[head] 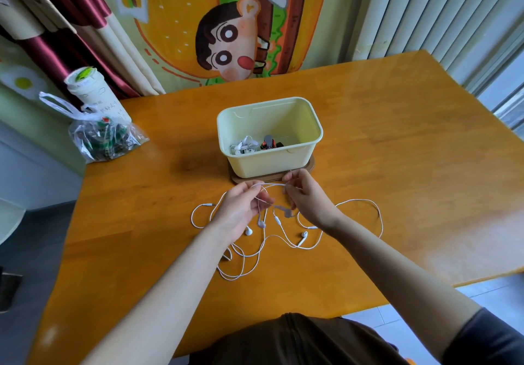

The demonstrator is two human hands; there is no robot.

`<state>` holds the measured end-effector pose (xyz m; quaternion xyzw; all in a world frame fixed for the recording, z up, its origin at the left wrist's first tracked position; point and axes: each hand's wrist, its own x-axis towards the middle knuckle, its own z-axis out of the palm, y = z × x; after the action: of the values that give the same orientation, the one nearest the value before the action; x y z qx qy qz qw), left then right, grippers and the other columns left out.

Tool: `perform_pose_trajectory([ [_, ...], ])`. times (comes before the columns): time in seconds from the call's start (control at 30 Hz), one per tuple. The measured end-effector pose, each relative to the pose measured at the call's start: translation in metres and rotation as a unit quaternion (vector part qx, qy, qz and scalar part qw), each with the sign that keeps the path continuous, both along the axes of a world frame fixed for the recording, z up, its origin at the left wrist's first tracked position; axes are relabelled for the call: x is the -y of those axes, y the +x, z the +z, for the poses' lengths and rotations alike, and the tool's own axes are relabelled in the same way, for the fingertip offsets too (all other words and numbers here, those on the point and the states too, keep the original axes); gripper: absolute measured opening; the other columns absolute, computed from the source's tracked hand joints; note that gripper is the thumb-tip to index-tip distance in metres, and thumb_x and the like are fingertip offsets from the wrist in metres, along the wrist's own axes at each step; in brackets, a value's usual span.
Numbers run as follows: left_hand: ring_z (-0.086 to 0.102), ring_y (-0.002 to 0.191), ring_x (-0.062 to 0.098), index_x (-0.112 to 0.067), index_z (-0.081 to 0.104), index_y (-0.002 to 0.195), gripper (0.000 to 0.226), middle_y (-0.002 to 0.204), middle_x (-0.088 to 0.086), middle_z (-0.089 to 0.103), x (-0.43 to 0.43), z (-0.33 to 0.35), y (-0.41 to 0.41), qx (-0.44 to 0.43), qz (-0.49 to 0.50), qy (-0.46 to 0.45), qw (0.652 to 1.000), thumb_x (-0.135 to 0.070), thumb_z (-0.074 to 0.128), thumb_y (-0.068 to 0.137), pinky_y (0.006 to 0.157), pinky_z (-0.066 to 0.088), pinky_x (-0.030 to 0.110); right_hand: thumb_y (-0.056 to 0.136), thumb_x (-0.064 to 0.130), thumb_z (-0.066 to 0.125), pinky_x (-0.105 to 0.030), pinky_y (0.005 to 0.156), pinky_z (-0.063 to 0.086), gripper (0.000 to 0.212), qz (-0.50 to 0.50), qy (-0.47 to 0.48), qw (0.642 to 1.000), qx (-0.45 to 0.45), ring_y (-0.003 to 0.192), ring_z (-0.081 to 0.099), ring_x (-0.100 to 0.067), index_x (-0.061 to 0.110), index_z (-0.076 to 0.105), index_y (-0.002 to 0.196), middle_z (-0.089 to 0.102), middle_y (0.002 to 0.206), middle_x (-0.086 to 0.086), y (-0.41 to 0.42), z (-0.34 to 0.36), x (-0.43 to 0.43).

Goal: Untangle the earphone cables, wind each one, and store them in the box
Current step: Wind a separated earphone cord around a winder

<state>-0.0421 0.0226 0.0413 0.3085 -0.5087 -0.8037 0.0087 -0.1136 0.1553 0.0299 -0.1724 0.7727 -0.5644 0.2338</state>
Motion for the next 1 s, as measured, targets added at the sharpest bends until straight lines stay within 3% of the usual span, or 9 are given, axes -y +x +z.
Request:
perform_pose_trajectory([
  [0.1, 0.044, 0.057, 0.016, -0.008, 0.055, 0.085, 0.017, 0.063, 0.004, 0.041, -0.001, 0.000, -0.002, -0.006, -0.001, 0.034, 0.999, -0.003, 0.044, 0.098, 0.056, 0.050, 0.027, 0.097, 0.002, 0.040, -0.025, 0.058, 0.046, 0.009, -0.001, 0.003, 1.000, -0.007, 0.060, 0.047, -0.011, 0.007, 0.046, 0.101, 0.054, 0.075, 0.002, 0.000, -0.003, -0.001],
  [0.2, 0.042, 0.059, 0.010, -0.012, 0.058, 0.095, 0.007, 0.068, 0.000, 0.041, 0.003, -0.005, 0.000, 0.004, -0.082, -0.073, 0.994, -0.006, 0.053, 0.095, 0.064, 0.047, 0.026, 0.097, 0.004, 0.040, -0.022, 0.060, 0.042, 0.009, -0.012, 0.015, 1.000, -0.004, 0.063, 0.047, -0.008, 0.009, 0.047, 0.100, 0.055, 0.076, 0.003, -0.002, -0.006, -0.004],
  [0.3, 0.049, 0.067, 0.010, -0.019, 0.061, 0.105, 0.014, 0.074, -0.002, 0.048, 0.008, -0.008, 0.002, 0.043, -0.215, -0.278, 0.935, -0.011, 0.058, 0.093, 0.064, 0.045, 0.020, 0.097, 0.004, 0.041, -0.021, 0.064, 0.039, 0.011, -0.019, 0.017, 1.000, -0.008, 0.066, 0.047, -0.005, 0.012, 0.048, 0.099, 0.056, 0.077, 0.003, -0.004, -0.008, -0.007],
  [0.4, 0.051, 0.072, 0.012, -0.021, 0.067, 0.094, 0.013, 0.075, 0.000, 0.055, 0.008, -0.011, 0.008, 0.076, -0.317, -0.336, 0.884, -0.021, 0.054, 0.097, 0.063, 0.040, 0.025, 0.096, 0.002, 0.043, -0.025, 0.060, 0.045, 0.011, -0.020, 0.010, 1.000, -0.007, 0.063, 0.049, -0.009, 0.012, 0.047, 0.097, 0.056, 0.076, 0.002, -0.002, -0.006, -0.009],
  [0.47, 0.058, 0.078, 0.014, -0.018, 0.067, 0.091, 0.018, 0.079, 0.001, 0.062, 0.007, -0.014, 0.010, 0.066, -0.292, -0.250, 0.921, -0.019, 0.051, 0.098, 0.073, 0.047, 0.028, 0.095, 0.000, 0.043, -0.028, 0.060, 0.047, 0.013, -0.030, -0.011, 0.999, 0.000, 0.057, 0.051, -0.012, 0.013, 0.046, 0.094, 0.056, 0.075, 0.000, 0.001, -0.005, -0.009],
  [0.57, 0.063, 0.076, 0.018, -0.009, 0.063, 0.095, 0.022, 0.072, 0.003, 0.059, 0.002, -0.010, 0.008, -0.007, -0.137, -0.028, 0.990, -0.012, 0.042, 0.100, 0.076, 0.053, 0.028, 0.095, 0.000, 0.044, -0.026, 0.062, 0.047, 0.011, -0.018, -0.005, 1.000, -0.021, 0.057, 0.053, -0.014, 0.011, 0.046, 0.094, 0.056, 0.074, 0.001, 0.004, -0.005, -0.011],
  [0.67, 0.062, 0.065, 0.013, -0.011, 0.062, 0.093, 0.025, 0.065, 0.000, 0.052, -0.004, -0.005, 0.003, -0.046, -0.029, 0.095, 0.994, -0.015, 0.039, 0.101, 0.066, 0.054, 0.028, 0.095, 0.003, 0.047, -0.019, 0.063, 0.045, 0.006, 0.029, 0.018, 0.998, -0.057, 0.061, 0.053, -0.003, 0.008, 0.047, 0.098, 0.055, 0.074, 0.005, 0.009, -0.002, -0.010],
  [0.87, 0.034, 0.053, 0.008, -0.011, 0.064, 0.101, 0.023, 0.059, -0.004, 0.036, -0.005, -0.003, 0.000, -0.042, -0.002, 0.067, 0.997, -0.017, 0.041, 0.101, 0.059, 0.041, 0.023, 0.090, 0.002, 0.056, -0.014, 0.063, 0.038, 0.013, 0.096, 0.102, 0.984, -0.114, 0.069, 0.049, -0.010, 0.009, 0.050, 0.099, 0.052, 0.078, 0.004, 0.009, 0.001, -0.011],
  [1.0, 0.030, 0.049, 0.006, -0.014, 0.065, 0.104, 0.024, 0.061, -0.003, 0.035, -0.005, -0.005, 0.000, -0.045, 0.023, 0.131, 0.990, -0.020, 0.042, 0.100, 0.047, 0.032, 0.016, 0.090, -0.003, 0.050, -0.016, 0.068, 0.032, 0.011, 0.070, 0.142, 0.972, -0.174, 0.082, 0.047, -0.017, -0.001, 0.056, 0.099, 0.050, 0.092, -0.001, 0.006, -0.005, -0.009],
])
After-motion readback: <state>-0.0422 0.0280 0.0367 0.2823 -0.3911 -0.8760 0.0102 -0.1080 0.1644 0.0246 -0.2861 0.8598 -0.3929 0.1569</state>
